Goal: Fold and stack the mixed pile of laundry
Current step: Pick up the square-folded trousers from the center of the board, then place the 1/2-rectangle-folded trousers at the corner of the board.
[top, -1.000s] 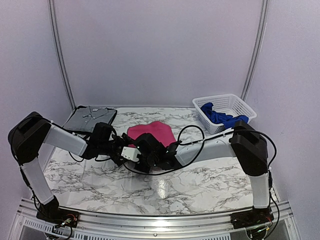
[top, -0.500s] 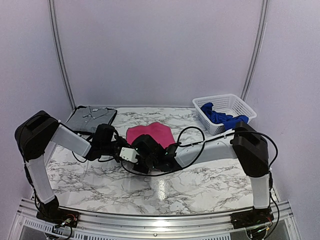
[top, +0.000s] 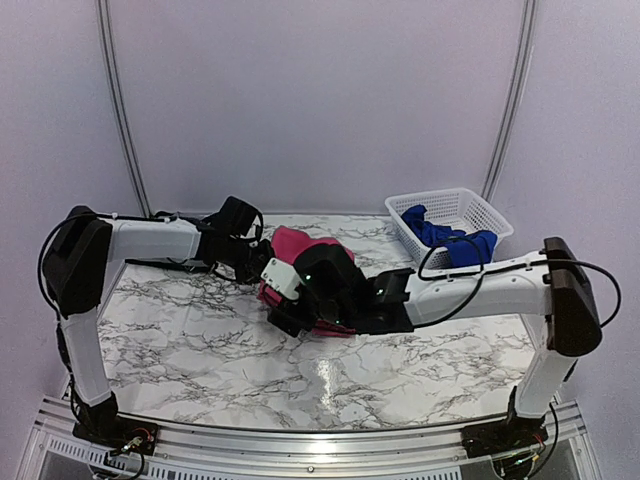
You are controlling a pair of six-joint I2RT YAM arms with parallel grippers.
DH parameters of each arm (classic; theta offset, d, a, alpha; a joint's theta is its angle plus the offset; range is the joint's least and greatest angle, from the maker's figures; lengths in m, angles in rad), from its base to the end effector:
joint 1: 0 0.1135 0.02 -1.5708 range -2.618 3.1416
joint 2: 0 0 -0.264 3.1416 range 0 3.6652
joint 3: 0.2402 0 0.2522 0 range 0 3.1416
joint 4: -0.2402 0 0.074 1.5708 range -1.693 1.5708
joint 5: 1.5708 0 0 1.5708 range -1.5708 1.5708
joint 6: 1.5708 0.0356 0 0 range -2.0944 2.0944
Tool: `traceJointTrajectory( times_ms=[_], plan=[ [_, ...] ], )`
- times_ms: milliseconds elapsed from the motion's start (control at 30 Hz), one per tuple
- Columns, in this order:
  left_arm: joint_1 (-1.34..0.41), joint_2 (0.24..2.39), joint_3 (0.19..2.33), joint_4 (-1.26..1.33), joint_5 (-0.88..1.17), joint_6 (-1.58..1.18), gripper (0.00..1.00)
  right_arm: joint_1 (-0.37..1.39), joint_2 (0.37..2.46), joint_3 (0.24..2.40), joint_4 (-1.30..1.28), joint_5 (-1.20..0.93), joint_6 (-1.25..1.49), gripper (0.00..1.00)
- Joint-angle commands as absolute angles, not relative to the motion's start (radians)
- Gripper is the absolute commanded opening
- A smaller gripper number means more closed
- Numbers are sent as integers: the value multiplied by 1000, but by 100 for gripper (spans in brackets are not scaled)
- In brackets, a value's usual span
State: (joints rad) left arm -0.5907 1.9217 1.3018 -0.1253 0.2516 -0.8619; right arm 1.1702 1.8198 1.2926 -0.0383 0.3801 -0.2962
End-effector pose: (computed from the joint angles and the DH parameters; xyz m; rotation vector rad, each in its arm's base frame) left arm 0.3478 -0.2439 0.1944 -0.2017 2.5075 -0.9681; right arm 0.1749 0.3791 0.2406 -1.2299 1.6946 0.1215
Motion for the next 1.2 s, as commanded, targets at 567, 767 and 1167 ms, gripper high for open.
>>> traceJointTrajectory(
  times_ms=[567, 767, 1167],
  plan=[
    [-403, 2178, 2143, -864, -78, -164, 0, 1089, 1515, 1042, -166, 460, 38, 99],
    [-370, 2131, 2164, -868, -110, -121, 0, 1089, 1541, 1057, -158, 456, 37, 99],
    [-303, 2099, 2316, -865, -45, -101, 0, 1089, 1566, 1089, -187, 441, 38, 98]
  ],
)
